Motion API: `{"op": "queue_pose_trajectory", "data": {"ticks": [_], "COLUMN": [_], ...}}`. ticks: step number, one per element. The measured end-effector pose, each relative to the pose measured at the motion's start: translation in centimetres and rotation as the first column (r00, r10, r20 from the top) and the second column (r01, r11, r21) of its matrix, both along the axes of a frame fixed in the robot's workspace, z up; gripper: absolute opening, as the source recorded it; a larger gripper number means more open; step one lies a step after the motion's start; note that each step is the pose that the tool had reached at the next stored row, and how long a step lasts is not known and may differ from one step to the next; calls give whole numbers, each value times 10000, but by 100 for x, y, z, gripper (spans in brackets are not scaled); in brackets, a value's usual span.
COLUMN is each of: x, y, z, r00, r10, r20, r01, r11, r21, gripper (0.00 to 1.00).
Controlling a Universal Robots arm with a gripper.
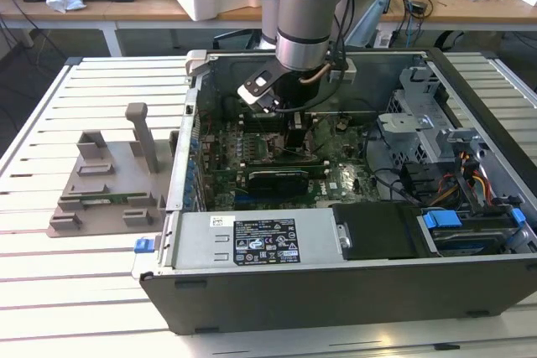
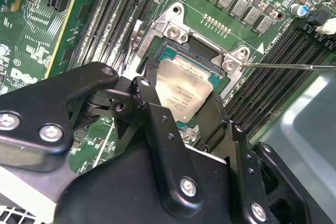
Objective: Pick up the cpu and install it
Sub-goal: 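Place the cpu into insertion slot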
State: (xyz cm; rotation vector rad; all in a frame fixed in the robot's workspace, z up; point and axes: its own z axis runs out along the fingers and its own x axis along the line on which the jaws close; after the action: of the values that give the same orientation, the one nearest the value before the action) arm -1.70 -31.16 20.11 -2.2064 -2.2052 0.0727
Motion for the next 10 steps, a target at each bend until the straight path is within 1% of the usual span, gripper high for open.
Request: {"op": "queue_pose_trajectory", "data": {"ticks": [2,3,6,7,8,10], "x": [0,0,0,1,0,0], "y": [0,0,0,1,0,0], "z": [0,0,-1,16,86,152], "r00": [10000,10000,10000,10000,10000,10000], "r10": [0,0,0,0,-1,0], "r20": [0,0,0,1,0,0], "r01": [0,0,0,0,1,0], "r11": [10000,10000,10000,10000,10000,10000], "r21": [-1,0,0,3,0,-1], "gripper": [56,62,62,62,62,62]}}
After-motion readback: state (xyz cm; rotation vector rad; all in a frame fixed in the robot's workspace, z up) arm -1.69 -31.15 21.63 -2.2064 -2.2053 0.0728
